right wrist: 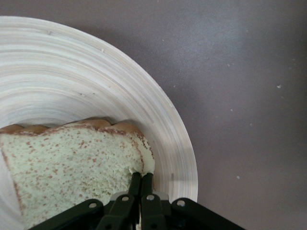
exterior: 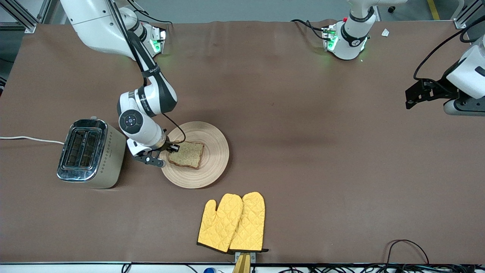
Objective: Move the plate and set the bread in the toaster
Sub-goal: 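Grasp the bread slice with the right gripper while the left gripper withdraws, then lift the bread with the right gripper and carry it over the toaster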
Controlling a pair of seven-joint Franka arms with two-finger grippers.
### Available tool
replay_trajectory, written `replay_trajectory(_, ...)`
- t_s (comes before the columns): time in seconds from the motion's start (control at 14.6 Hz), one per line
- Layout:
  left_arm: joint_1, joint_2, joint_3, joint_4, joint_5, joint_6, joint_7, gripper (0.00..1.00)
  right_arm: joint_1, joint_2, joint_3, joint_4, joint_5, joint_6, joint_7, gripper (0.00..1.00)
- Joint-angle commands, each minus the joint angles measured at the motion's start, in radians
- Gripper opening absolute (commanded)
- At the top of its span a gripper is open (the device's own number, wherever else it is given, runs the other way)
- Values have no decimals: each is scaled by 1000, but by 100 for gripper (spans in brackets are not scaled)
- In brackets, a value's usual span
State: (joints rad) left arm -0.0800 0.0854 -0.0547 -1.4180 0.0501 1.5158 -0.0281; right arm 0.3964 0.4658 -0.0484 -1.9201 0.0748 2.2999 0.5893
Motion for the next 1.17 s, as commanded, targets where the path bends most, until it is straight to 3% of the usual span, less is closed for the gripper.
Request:
replay_trajectory(0.0, 3, -6, 4, -6, 5, 7, 5, 100, 7, -25, -4, 125, 3, -185, 29, 0)
replay_trajectory(0.21, 12, 4, 6, 5, -24, 4, -7, 100, 9, -56, -8, 286, -35, -435, 26, 0)
replay_trajectory(0.48, 34, 7, 7, 5, -49, 4, -18, 100, 22, -62, -2, 475, -226, -758, 26, 0)
replay_trajectory(0.76, 60, 7, 6, 4, -64, 4, -19, 100, 39, -84, -1, 493, -491, -928, -32, 0)
replay_trajectory(1.1, 52, 7, 6, 4, -69, 6, -23, 100, 53, -92, -1, 489, -751, -1007, -108, 0)
